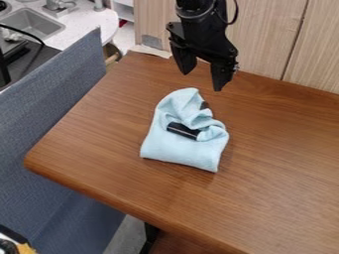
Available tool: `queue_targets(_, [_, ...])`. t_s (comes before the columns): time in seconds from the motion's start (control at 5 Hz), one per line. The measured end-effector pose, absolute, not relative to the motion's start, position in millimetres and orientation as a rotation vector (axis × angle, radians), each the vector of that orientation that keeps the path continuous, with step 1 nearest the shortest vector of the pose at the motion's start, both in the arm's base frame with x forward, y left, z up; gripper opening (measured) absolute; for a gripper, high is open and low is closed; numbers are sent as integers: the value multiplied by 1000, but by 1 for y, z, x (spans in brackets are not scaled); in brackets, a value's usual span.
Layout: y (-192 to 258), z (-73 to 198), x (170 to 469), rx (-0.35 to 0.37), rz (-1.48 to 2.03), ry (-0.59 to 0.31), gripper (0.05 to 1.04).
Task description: Moved the cloth to the bottom right edge of the table
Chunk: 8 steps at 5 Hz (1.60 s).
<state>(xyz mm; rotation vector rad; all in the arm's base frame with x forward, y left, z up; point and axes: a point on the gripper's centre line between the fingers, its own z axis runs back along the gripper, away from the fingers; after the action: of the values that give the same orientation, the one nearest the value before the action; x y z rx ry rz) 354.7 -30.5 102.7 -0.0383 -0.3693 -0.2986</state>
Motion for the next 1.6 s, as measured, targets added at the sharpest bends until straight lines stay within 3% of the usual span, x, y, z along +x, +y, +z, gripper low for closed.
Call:
queue_targets(0.6, [-14, 49, 350, -31, -226, -258, 999])
queue_targets(1.2, [-1, -9, 338, 28, -156, -161, 1001])
queue_targets(1.6, [-5, -14, 337, 33, -143, -153, 1001])
